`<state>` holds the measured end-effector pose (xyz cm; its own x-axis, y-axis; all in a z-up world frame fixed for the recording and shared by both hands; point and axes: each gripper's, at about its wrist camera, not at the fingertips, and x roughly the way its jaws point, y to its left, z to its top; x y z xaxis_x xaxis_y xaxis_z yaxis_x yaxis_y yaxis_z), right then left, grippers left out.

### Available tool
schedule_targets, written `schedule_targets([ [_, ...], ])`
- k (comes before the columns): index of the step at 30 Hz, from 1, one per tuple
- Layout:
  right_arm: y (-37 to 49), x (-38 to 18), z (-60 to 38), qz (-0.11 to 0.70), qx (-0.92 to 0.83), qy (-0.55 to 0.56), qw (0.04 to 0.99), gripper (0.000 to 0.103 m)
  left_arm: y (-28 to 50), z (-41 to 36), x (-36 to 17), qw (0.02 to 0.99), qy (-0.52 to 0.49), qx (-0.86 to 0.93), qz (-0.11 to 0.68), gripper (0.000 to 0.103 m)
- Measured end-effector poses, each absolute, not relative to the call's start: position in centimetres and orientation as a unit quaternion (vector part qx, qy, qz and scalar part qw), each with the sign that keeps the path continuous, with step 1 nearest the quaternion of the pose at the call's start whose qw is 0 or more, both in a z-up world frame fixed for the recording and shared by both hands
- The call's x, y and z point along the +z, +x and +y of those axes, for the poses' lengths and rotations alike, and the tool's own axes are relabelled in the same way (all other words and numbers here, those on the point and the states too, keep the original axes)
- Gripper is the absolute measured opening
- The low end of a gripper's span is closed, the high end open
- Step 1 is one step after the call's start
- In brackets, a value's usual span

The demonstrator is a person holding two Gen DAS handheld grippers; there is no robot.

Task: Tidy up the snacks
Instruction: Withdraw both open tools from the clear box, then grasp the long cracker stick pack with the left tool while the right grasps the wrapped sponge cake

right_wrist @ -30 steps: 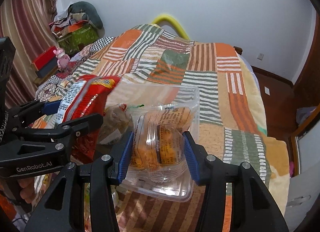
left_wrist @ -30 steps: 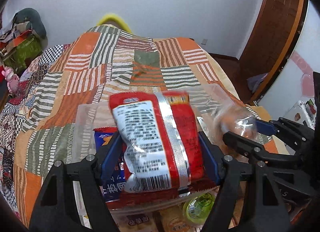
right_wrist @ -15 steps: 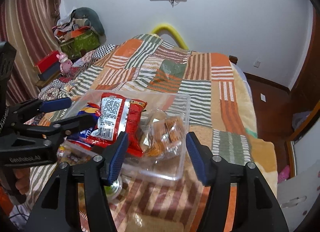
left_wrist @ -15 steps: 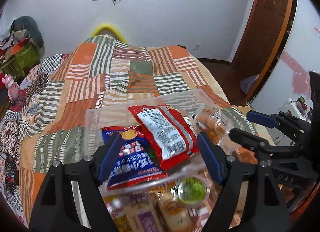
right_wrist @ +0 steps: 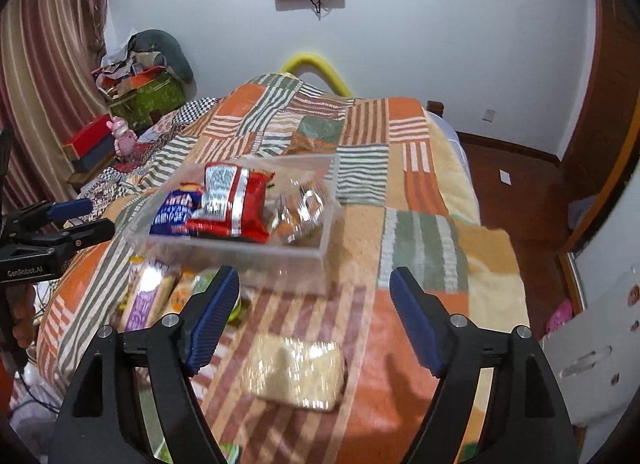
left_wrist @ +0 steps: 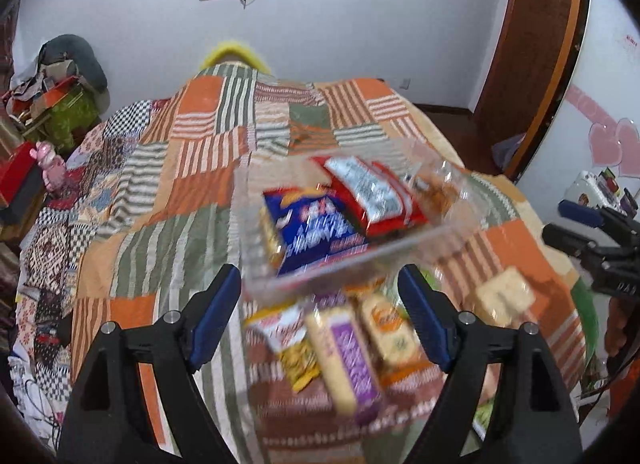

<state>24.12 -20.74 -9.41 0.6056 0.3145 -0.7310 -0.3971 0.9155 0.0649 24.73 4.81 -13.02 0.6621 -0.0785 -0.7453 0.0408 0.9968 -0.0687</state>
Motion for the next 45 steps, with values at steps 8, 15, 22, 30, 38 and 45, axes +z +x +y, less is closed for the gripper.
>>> schedule_targets([
  [8,21.9,-11.2,-21.5,0.421,0.187,-0.047,0.886,0.077,22.0,5.1,-15.9,0.897,-0.028,-0.031,0.44,0.081],
  [15,20.8,-13.4,-21.1,0.449,0.19,-0.044,0.872,0.078,21.6,4.1,-18.5,0.885,-0.037,-0.04,0.462,0.081],
  [22,20.3,-15.4,-20.3,0.473,0.195,-0.051,0.858,0.078,22.6,2.5,-20.3,0.882,-0.04,-0.052,0.467,0.072],
  [30,20.9,-16.7,-20.3,0.491,0.196,-0.032,0.848,0.079,23.7,2.4,-22.1,0.875,-0.052,-0.053,0.479,0.053],
  [38,21.1,-17.2,-19.6,0.493,0.198,-0.037,0.846,0.08,23.7,1.7,-22.8,0.878,-0.044,-0.048,0.474,0.053],
  [45,21.2,-17.3,-19.5,0.487,0.196,-0.035,0.851,0.079,23.7,2.3,-23.1,0.878,-0.063,-0.033,0.474,0.046],
])
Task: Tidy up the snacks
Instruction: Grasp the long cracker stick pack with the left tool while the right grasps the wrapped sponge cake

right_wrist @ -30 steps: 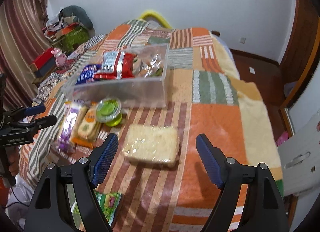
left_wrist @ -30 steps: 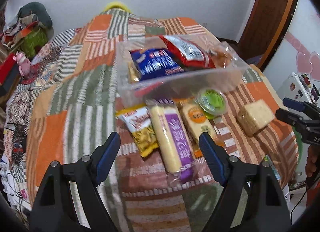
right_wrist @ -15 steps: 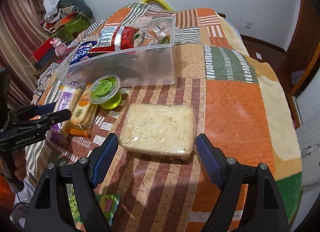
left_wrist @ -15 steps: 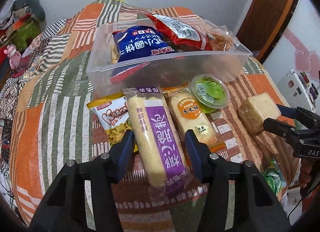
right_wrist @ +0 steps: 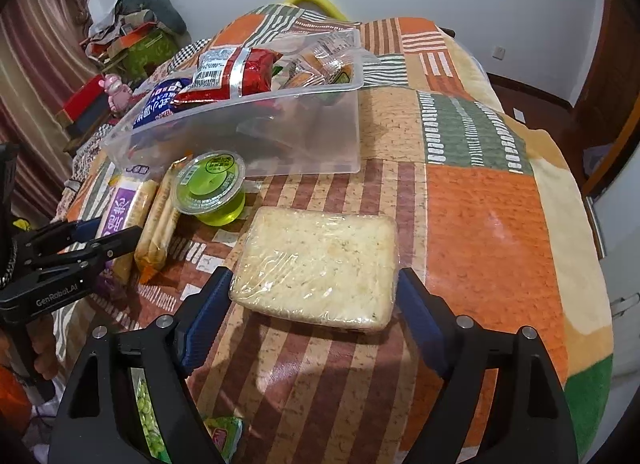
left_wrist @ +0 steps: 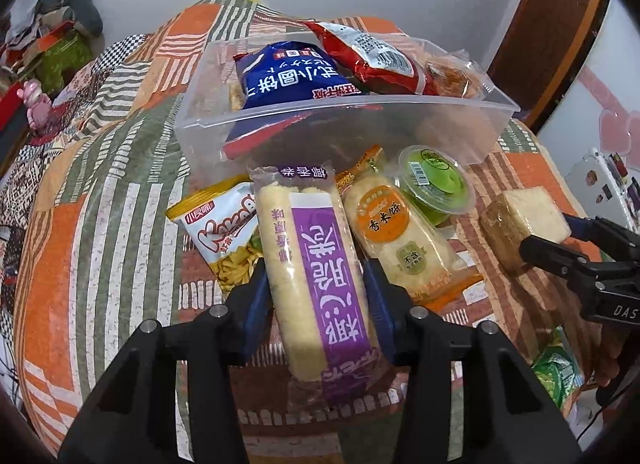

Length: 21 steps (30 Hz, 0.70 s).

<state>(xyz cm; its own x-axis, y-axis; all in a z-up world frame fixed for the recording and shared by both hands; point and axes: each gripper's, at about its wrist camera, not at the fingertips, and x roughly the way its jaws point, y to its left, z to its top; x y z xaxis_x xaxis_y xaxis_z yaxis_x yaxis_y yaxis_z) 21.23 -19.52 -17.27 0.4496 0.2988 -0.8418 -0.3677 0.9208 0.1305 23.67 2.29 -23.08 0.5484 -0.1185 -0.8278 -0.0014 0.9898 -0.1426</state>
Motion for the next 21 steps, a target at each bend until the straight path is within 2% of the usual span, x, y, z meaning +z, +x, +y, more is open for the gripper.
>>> schedule_targets([
  [6,21.1,-17.0,-19.5,0.481,0.197,-0.037,0.853,0.076,22.9,2.8,-22.6,0.876,-0.07,-0.041,0.476,0.045],
  [9,21.0,-16.9,-19.7,0.481,0.196,-0.033,0.854,0.076,22.5,3.1,-21.9,0.877,-0.079,-0.048,0.472,0.037],
  [11,20.8,-16.7,-19.9,0.48,0.196,-0.029,0.854,0.076,22.2,3.2,-21.2,0.881,-0.081,-0.053,0.464,0.024],
  [21,20.6,-14.8,-19.7,0.458,0.2,-0.019,0.866,0.076,20.9,2.8,-19.4,0.888,-0.07,-0.071,0.449,0.022],
])
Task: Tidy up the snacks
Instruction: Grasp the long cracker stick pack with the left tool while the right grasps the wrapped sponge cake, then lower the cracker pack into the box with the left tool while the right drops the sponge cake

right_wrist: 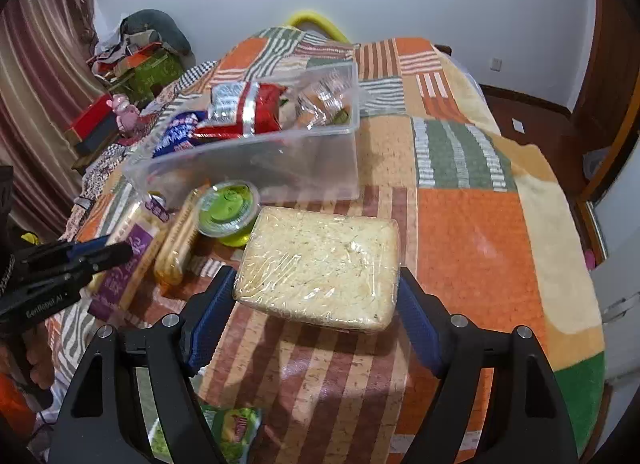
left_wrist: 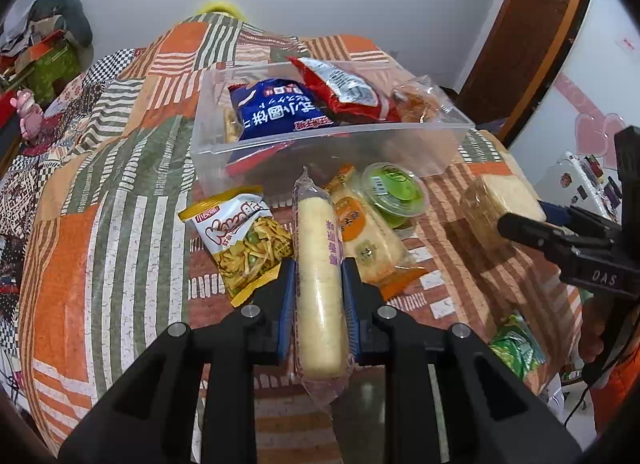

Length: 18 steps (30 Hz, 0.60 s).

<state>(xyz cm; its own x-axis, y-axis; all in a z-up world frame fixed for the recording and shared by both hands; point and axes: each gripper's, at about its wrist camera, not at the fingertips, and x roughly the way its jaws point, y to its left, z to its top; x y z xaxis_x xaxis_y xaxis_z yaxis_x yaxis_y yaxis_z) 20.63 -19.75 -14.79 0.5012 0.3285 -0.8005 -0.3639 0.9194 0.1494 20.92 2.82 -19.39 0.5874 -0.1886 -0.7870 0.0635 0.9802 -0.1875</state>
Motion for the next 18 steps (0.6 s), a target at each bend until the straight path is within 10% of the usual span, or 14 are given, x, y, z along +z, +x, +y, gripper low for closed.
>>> schedule_targets([
  [18,23.7,-10.0,-17.2,0.389,0.217,-0.018,0.895,0.076,22.8,5.2,-12.0,0.929,-0.053,-0.037,0.365,0.022],
])
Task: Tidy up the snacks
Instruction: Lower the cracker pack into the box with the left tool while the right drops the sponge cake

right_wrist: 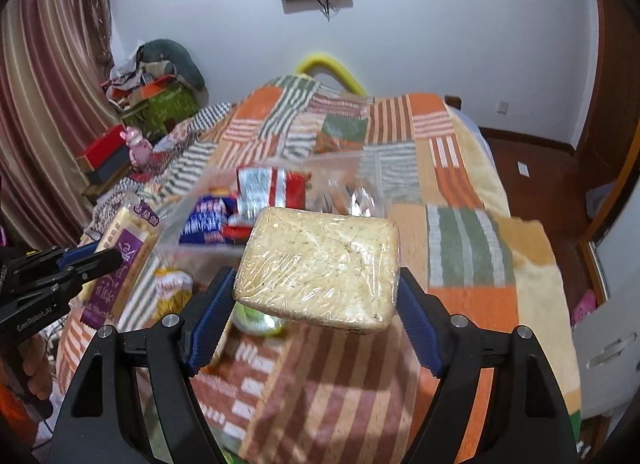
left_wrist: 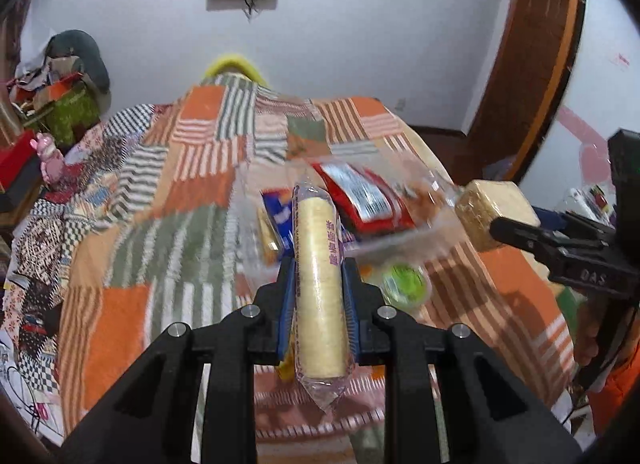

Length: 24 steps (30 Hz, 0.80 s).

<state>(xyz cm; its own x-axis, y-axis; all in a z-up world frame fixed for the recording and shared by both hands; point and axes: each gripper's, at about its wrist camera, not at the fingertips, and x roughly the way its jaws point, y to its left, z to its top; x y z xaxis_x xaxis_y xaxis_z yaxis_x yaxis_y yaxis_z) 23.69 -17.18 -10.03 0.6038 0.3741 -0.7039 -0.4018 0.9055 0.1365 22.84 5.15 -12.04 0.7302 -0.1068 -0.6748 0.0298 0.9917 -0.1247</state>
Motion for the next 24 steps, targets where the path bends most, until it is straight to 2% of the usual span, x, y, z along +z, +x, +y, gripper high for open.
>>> schedule_targets([
  [5,25.6,-9.4,-16.0,0.38,0.225,-0.015,0.897,0.076,26.1,6.9,-11.8,0.927,-0.077,-0.027,0.366,0.022],
  [12,28.3,-9.3,-14.0,0.375,0.225,-0.027,0.899,0.076,29.6,7.8,-12.5,0.93,-0.054,-0.008,0.362,0.022],
  [24,33.3,-11.4,-11.8,0.394,0.203,-0.056,0.894,0.076,33.5,9.1,-15.3,0.921,-0.057,0.004,0.386,0.022],
])
